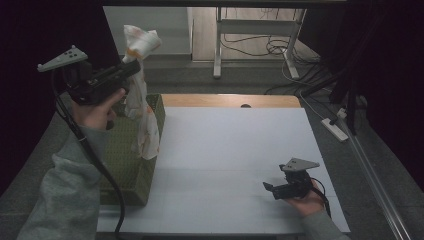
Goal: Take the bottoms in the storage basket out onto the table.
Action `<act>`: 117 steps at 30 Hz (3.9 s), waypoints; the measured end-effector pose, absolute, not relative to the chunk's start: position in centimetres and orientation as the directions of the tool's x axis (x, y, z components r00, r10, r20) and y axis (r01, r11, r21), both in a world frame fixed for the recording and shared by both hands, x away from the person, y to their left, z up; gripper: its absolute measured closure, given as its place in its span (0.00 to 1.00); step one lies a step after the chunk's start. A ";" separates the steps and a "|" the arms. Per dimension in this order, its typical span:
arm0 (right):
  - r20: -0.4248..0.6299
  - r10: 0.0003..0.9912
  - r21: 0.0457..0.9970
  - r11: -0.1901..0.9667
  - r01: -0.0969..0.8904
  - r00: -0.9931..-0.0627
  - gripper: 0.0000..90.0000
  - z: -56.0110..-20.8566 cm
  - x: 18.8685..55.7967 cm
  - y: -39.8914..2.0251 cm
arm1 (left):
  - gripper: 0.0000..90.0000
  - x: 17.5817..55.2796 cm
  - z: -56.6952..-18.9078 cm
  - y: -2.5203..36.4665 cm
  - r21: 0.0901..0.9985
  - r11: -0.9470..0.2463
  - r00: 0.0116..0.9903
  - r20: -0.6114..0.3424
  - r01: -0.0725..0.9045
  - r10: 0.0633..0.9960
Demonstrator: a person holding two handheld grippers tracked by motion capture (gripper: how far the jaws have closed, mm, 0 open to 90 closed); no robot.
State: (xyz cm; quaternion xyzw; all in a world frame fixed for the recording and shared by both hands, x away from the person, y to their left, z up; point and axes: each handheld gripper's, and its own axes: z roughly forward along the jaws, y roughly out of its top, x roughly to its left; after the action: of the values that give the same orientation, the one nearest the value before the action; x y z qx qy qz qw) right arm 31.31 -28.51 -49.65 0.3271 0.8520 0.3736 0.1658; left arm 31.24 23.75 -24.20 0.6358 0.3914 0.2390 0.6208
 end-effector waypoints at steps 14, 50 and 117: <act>-0.038 0.681 0.747 0.506 0.432 -0.732 0.10 -49.6 31.3 -28.6 | 0.90 31.4 -22.6 21.5 0.980 0.092 0.621 -0.183 0.176 0.762; -0.040 0.680 0.751 0.503 0.427 -0.732 0.10 -49.5 31.3 -28.6 | 0.90 33.2 -26.0 17.2 0.963 0.079 0.686 -0.239 0.257 0.687; -0.037 0.675 0.754 0.503 0.423 -0.737 0.10 -49.4 31.2 -28.7 | 0.89 39.0 -43.8 7.9 0.814 -0.132 0.681 -0.371 0.566 0.631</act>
State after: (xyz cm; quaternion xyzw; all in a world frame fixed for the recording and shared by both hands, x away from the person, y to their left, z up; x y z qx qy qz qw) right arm 31.20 -28.73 -49.43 0.3225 0.8508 0.3803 0.1658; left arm 39.00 7.90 -43.82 0.7516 0.3982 0.0311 0.5250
